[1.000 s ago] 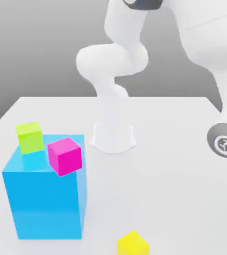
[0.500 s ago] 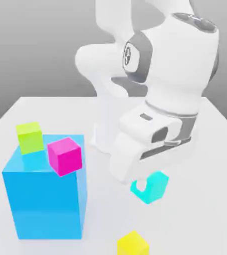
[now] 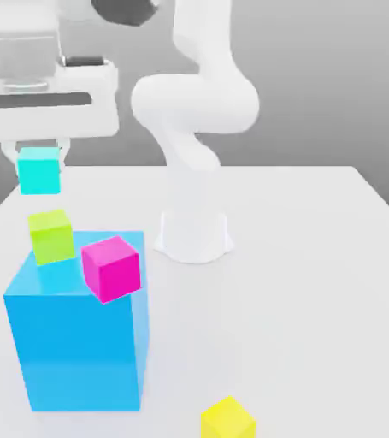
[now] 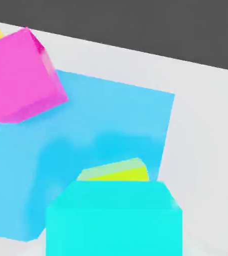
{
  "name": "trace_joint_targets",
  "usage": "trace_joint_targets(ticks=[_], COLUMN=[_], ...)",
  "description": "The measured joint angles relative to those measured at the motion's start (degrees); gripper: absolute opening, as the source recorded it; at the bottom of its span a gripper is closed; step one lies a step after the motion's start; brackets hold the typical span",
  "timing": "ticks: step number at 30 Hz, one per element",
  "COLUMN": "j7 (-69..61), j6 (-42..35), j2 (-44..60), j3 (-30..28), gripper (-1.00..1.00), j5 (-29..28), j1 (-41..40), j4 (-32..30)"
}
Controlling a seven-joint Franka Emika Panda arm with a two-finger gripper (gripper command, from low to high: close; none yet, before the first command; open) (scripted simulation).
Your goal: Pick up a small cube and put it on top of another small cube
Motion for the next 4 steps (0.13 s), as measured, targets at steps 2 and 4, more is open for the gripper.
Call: trace_joint_targets(ticks=[2,4], j7=[-0.1,-0.1], j6=[1.4,1.4], j2=[0.6,0.6], j3=[-0.1,-0.1], gripper=[1.00,1.00], j5=[0.0,0.0], j1=[-0.1,-0.1], j4=[-0.9,-0.9])
